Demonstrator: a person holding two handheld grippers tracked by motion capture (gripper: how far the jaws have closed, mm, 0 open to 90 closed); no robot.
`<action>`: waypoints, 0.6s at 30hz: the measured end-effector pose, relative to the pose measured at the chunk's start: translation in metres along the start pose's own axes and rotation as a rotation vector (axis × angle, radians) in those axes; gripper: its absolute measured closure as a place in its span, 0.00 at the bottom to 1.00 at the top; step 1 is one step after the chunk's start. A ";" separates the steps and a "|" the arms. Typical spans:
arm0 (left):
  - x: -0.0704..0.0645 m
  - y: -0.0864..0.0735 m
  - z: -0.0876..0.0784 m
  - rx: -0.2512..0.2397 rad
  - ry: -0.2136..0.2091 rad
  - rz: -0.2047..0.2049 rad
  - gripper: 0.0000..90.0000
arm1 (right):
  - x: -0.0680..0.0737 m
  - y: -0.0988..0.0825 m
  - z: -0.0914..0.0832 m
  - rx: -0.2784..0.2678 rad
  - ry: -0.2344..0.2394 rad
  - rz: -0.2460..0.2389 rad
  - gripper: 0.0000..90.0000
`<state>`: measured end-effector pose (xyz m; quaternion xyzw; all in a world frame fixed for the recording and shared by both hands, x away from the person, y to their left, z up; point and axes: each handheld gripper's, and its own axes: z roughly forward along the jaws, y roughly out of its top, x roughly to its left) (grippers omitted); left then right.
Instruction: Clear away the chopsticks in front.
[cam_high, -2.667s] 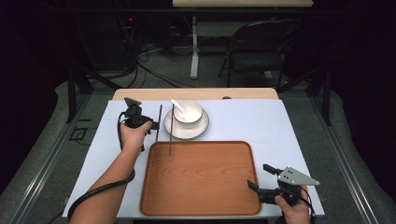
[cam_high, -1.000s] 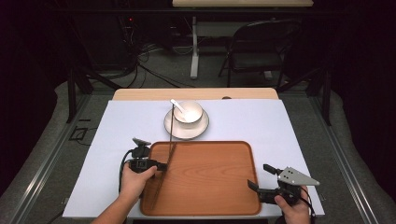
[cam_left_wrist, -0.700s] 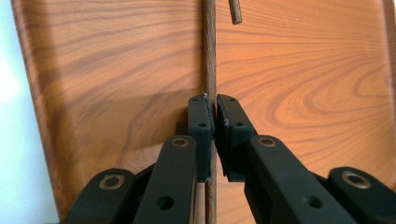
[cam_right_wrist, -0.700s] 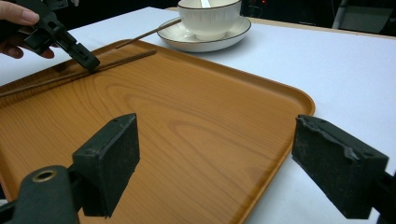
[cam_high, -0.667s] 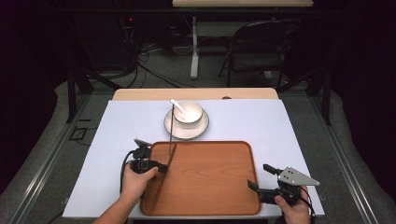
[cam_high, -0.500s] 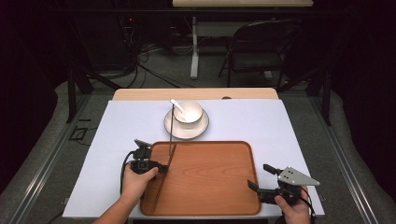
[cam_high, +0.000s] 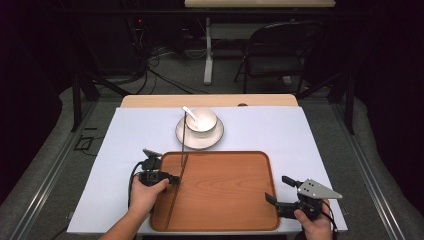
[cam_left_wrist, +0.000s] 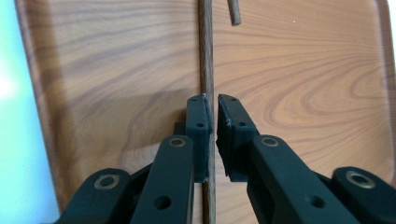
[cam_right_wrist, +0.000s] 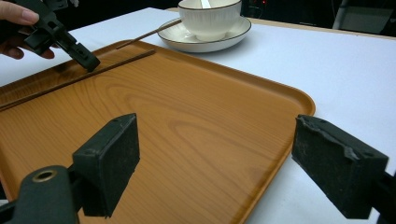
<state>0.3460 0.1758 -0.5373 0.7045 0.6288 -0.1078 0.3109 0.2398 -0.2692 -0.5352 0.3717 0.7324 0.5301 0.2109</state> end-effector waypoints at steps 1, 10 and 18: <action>0.000 0.001 -0.001 -0.003 0.000 0.001 0.91 | 0.000 0.000 0.000 0.000 0.000 0.000 0.16; -0.001 0.011 -0.015 -0.044 -0.011 0.008 0.78 | 0.000 0.000 0.000 0.000 -0.001 -0.001 0.16; -0.002 0.026 -0.024 -0.066 -0.007 -0.002 0.60 | 0.000 0.000 0.000 0.000 0.001 0.000 0.16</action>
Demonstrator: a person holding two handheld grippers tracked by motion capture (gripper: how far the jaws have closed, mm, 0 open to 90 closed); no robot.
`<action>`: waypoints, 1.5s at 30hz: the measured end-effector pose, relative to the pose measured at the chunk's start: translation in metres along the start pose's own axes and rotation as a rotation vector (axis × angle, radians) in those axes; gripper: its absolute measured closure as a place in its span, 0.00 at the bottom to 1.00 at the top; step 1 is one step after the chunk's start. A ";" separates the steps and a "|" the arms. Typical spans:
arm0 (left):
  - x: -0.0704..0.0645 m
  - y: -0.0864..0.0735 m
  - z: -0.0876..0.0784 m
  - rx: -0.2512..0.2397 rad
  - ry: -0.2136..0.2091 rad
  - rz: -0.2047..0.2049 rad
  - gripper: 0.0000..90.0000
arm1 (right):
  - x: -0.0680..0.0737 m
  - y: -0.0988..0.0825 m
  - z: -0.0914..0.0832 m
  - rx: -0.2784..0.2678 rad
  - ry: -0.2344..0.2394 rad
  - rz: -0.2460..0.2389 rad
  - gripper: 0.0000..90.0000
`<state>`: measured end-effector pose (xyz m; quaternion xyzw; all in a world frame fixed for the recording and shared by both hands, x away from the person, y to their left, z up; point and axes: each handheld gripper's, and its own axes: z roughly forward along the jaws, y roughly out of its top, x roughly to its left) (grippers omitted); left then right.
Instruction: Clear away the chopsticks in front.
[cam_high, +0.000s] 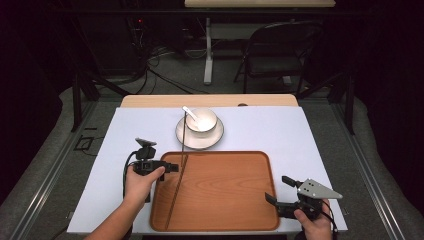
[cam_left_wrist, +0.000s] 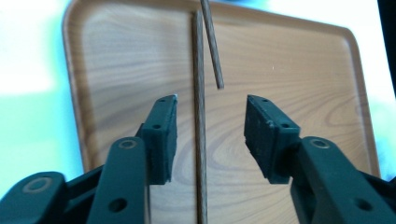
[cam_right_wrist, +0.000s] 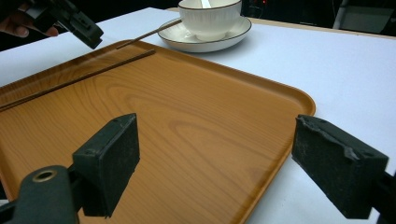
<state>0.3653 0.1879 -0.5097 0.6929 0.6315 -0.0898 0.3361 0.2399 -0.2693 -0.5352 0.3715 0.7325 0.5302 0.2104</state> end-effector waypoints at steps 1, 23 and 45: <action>0.000 0.003 -0.001 0.000 0.003 -0.003 0.59 | 0.000 0.000 0.000 0.001 0.001 0.000 0.16; 0.004 0.066 -0.022 -0.045 0.025 -0.016 0.51 | -0.001 0.000 0.000 0.003 0.002 0.009 0.16; -0.002 0.118 0.001 -0.038 0.107 -0.025 0.62 | -0.001 0.000 0.000 0.000 0.005 0.010 0.16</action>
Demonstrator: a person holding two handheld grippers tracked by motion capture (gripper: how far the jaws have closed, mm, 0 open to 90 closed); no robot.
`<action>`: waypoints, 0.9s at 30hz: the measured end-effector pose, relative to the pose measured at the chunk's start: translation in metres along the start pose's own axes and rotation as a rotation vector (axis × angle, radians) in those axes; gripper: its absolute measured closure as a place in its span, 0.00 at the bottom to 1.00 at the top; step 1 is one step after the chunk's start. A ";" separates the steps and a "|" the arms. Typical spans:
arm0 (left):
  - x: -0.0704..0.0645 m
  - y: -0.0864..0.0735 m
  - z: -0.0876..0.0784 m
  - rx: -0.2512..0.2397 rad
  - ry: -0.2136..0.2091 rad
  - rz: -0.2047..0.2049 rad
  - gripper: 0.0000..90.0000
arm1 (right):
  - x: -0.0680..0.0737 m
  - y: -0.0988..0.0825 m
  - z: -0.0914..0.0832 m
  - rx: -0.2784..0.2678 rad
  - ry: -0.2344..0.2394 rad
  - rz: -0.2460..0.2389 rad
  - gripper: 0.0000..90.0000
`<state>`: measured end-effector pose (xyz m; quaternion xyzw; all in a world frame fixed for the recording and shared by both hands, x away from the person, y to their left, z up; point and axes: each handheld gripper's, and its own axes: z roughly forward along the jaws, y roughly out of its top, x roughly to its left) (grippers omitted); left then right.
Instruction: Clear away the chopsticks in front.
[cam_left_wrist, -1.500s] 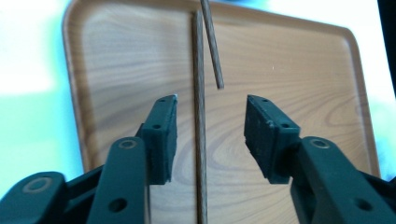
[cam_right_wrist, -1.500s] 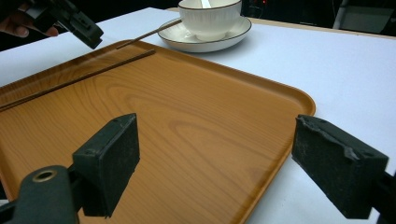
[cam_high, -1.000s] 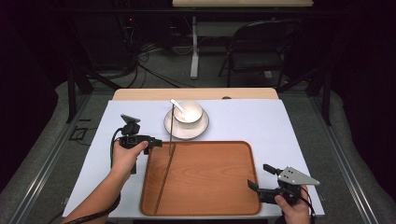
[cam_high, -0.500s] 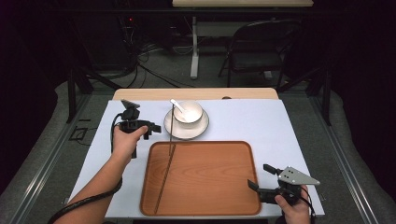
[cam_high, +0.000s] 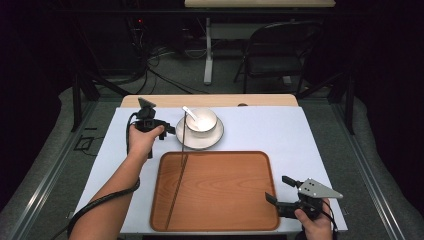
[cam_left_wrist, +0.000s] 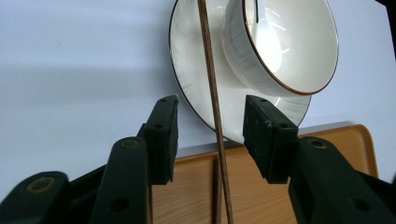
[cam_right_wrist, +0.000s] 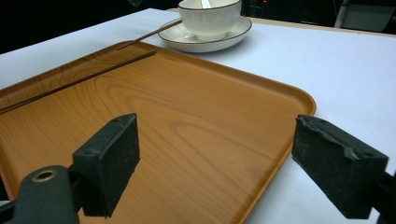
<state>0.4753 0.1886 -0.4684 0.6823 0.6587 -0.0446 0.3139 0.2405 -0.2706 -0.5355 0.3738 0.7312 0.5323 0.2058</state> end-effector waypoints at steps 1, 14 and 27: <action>-0.001 0.002 0.001 0.004 0.001 0.004 0.63 | 0.000 0.000 0.000 0.000 0.000 0.000 0.16; -0.008 0.013 0.028 0.023 0.016 -0.027 0.73 | 0.000 0.000 -0.001 -0.004 0.001 -0.003 0.16; -0.011 0.016 0.050 0.059 0.020 -0.038 0.80 | 0.000 0.000 -0.001 -0.004 0.004 -0.001 0.16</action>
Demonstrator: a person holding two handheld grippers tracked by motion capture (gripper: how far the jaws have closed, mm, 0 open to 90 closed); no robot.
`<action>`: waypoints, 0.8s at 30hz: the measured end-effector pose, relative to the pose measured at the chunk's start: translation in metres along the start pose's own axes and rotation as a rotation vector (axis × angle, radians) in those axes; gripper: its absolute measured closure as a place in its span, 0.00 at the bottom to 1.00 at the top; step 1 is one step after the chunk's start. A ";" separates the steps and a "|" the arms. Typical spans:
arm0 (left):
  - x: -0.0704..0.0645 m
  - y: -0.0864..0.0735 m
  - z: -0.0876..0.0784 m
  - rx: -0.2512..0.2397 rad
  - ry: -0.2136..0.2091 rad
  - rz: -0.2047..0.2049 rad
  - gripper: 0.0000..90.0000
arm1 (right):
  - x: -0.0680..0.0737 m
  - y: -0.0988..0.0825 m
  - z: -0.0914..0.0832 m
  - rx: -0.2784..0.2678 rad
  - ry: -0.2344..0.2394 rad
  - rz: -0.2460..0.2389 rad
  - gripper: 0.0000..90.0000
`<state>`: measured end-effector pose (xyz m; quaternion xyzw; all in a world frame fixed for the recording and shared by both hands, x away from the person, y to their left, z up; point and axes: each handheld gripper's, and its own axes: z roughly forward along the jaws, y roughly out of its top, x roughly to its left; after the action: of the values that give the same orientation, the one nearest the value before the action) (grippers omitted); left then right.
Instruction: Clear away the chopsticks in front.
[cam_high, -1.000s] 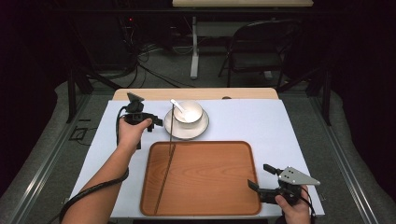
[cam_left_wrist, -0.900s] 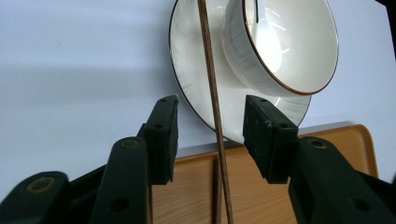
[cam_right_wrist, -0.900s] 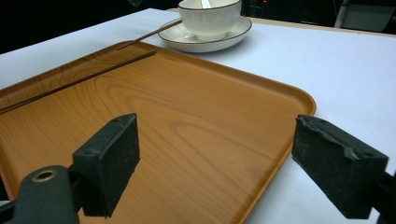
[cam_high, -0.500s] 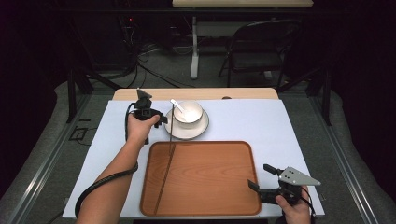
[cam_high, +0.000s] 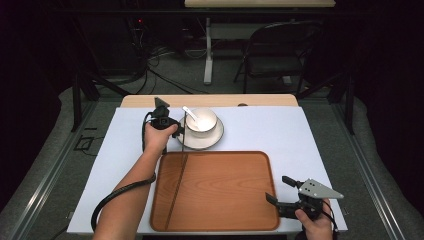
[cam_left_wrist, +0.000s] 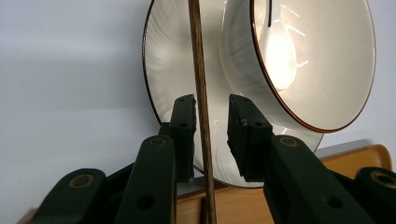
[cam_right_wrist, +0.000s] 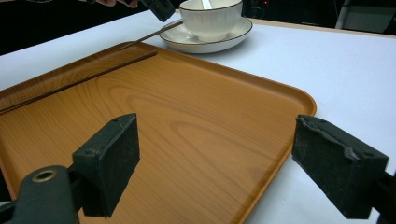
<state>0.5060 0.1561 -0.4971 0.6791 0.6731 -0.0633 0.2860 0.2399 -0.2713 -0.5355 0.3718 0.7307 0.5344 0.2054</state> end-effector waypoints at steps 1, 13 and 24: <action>0.000 0.000 0.001 -0.004 0.003 -0.008 0.80 | 0.000 0.000 0.000 0.000 0.001 -0.001 0.16; -0.001 0.005 0.015 0.026 -0.002 -0.043 0.85 | 0.000 0.000 0.000 0.003 0.005 0.002 0.16; 0.002 0.009 0.018 0.069 0.027 -0.065 0.91 | 0.000 0.000 0.000 0.002 0.006 -0.001 0.16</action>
<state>0.5198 0.1498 -0.5104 0.6670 0.6961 -0.0865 0.2511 0.2398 -0.2717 -0.5354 0.3701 0.7320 0.5346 0.2032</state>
